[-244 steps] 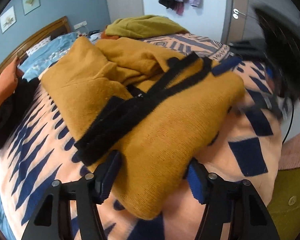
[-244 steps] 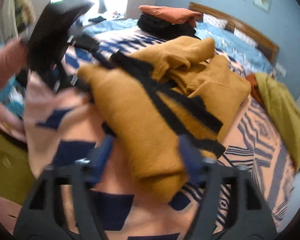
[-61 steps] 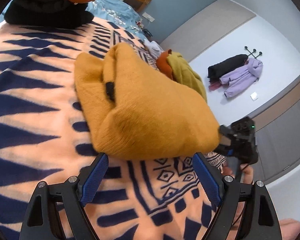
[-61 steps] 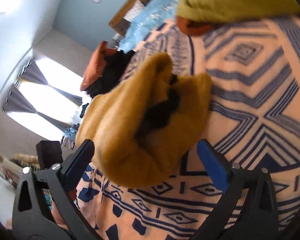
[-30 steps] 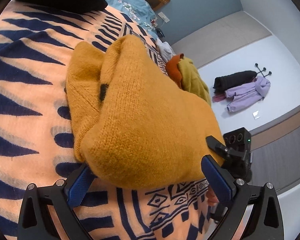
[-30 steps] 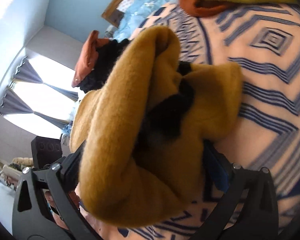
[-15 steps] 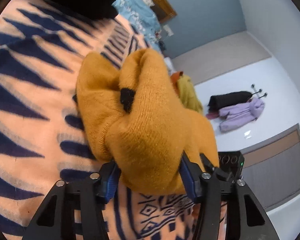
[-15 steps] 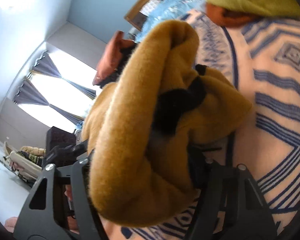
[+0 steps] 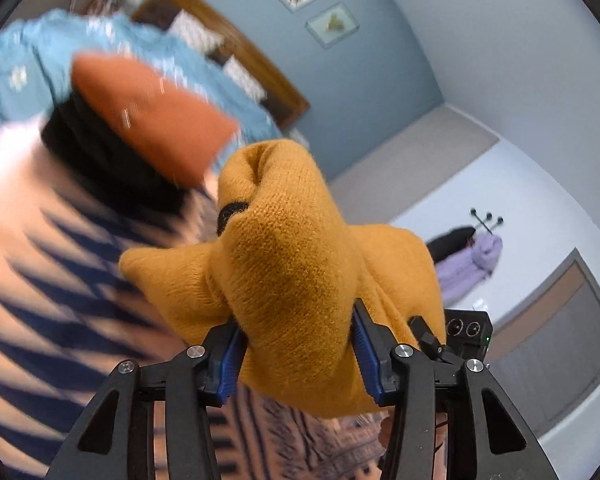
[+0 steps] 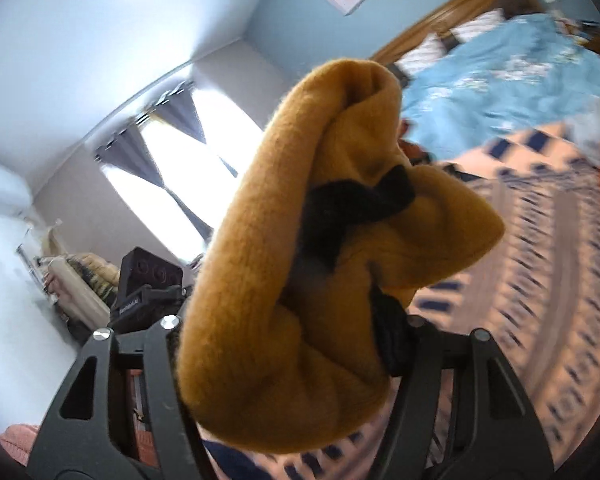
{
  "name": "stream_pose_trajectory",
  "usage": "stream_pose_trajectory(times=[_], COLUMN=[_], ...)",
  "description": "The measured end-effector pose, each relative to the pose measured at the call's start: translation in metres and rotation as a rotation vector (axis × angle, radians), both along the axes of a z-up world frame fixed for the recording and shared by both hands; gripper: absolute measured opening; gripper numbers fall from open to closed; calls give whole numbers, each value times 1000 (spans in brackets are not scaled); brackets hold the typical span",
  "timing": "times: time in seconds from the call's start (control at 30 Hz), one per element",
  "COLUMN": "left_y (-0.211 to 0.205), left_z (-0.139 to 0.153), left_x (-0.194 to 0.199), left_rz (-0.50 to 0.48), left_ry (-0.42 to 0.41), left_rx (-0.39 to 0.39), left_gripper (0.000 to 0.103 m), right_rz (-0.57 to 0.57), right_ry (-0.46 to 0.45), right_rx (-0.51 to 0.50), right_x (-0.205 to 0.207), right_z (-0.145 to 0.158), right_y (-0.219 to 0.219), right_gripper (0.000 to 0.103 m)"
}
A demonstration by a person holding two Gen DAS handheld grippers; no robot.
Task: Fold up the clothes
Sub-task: 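Lift the cardigan bundle with both grippers and carry it toward the orange-black stack, then lower the bundle onto the stack and open both grippers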
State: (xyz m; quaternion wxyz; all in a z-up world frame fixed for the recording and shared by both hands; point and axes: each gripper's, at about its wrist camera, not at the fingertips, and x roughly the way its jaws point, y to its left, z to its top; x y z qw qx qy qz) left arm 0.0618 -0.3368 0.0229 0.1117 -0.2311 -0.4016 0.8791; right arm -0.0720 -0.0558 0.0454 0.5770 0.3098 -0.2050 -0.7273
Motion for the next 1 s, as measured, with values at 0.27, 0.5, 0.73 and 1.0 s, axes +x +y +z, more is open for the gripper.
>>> stream_pose_trajectory(times=[0.27,0.5,0.73,1.0], left_y=[-84,-118,-148,-141], left_z=[9,-53,-111,-107], left_x=[15,14,12,24], left_rz=[164,203,238,277], left_ry=[45,-35,-115,-218], left_rx=[-79,-51,-36,-198], left_gripper=[48,48,53,84], right_rz=[129,127,86,5], right_ry=[-1,-168,-285,-185], right_rx=[-56,89,258,394], right_x=[-31,-62,-75,-62], right_z=[1,-79,-143,-120], right_y=[-120,-187,-195,-185], right_gripper=[65,66,71,86])
